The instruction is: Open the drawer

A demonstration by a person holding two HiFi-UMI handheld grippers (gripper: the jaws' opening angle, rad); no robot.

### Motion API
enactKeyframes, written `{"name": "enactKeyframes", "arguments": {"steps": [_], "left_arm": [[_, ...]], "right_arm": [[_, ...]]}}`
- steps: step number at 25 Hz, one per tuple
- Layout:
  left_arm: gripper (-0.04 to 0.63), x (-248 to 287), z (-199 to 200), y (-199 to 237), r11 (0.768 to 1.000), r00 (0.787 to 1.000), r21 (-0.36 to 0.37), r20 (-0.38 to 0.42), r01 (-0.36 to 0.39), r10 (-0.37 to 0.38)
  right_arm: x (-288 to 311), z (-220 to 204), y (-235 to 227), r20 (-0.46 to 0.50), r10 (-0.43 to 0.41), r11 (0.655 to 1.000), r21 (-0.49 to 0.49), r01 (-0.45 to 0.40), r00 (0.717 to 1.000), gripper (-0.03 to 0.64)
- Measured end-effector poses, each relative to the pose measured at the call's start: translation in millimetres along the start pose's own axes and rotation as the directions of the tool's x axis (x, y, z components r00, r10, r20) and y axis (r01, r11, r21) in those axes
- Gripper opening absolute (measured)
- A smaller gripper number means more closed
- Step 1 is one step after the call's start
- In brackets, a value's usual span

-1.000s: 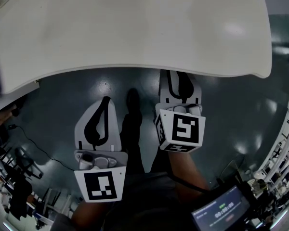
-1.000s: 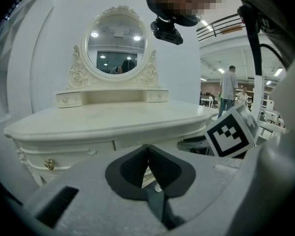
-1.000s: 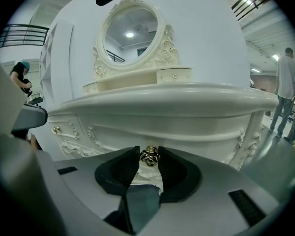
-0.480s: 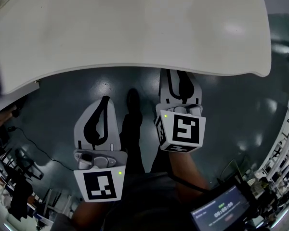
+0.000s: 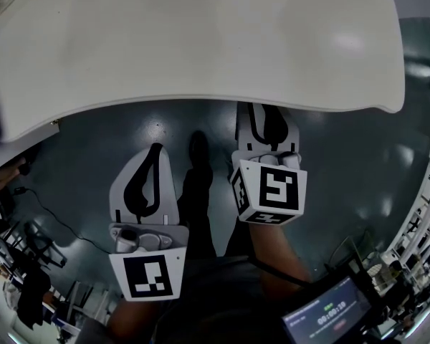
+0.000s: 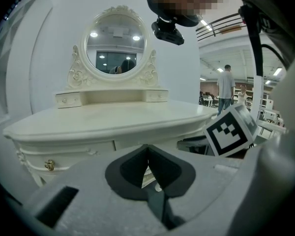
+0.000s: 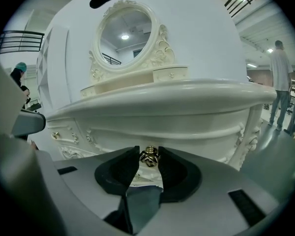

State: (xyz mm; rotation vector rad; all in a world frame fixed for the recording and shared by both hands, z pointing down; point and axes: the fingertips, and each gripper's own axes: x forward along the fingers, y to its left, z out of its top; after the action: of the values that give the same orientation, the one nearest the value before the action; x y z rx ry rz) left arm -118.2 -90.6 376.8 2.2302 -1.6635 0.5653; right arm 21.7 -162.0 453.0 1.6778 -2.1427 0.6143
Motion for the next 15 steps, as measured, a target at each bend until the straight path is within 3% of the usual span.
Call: {"name": "enactKeyframes", "arguments": {"steps": [15], "left_arm": [[0.015,-2.4,-3.9,0.3,1.0,1.0,-0.008,-0.01,0.002,-0.002]], "right_arm": [[-4.2,-2.6,5.9,0.008,0.029,1.0,-0.007,-0.029,1.0,0.118]]}}
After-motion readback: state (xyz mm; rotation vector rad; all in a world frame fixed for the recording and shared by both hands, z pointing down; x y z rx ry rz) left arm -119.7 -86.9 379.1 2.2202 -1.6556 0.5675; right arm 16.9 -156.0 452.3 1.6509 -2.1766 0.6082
